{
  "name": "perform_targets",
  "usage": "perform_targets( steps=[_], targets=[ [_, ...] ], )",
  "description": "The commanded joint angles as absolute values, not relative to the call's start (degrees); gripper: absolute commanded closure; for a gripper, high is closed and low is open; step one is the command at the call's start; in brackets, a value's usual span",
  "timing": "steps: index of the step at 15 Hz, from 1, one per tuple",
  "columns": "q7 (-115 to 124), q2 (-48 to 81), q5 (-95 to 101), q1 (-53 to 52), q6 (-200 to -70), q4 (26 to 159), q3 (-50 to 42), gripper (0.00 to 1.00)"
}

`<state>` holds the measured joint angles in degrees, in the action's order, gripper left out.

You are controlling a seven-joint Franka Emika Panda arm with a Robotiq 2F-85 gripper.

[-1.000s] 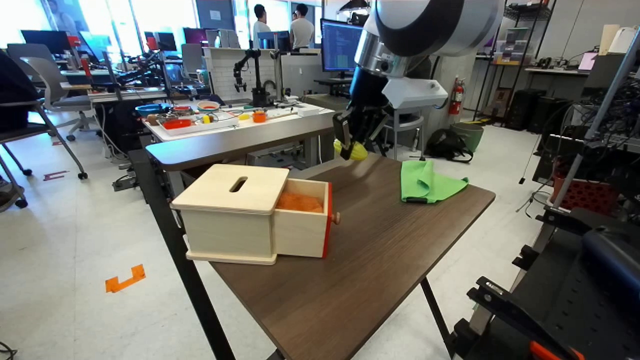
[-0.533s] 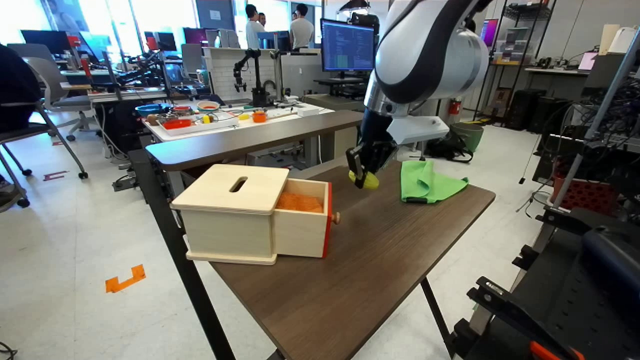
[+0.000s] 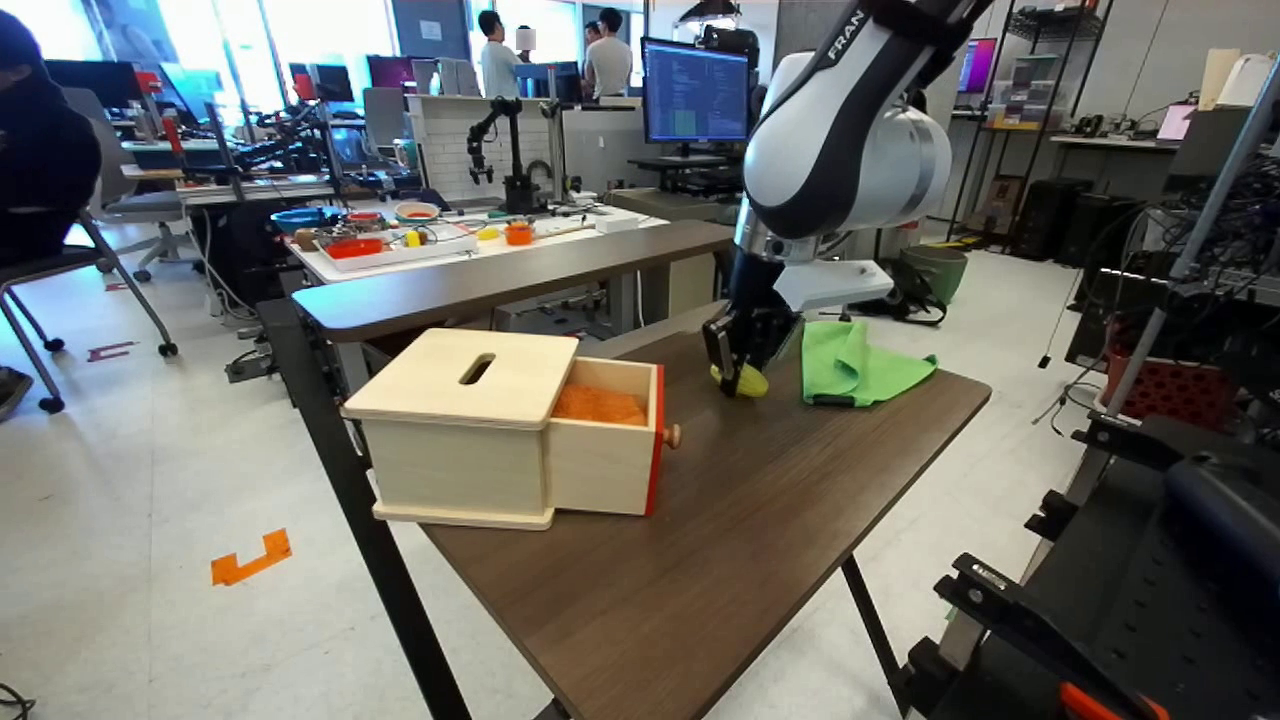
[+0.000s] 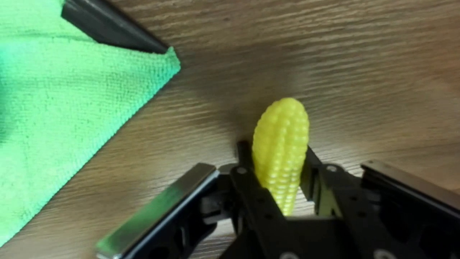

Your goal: Open the drawer and then remove the yellow object that is inside the drawer and put it on the table

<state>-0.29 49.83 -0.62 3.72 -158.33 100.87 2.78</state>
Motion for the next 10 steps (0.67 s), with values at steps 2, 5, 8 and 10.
perform_targets(
  steps=[2,5,8,10],
  targets=[
    [-1.05,48.55,-1.79,4.21,-156.1,100.01,3.08,0.27],
    [-1.82,45.21,-1.88,4.62,-156.67,102.36,3.83,0.05],
    [-3.27,39.53,-1.88,5.01,-160.75,108.15,5.12,0.0],
    [-1.99,43.1,-1.35,3.55,-159.42,103.74,3.6,0.0]
  ],
)
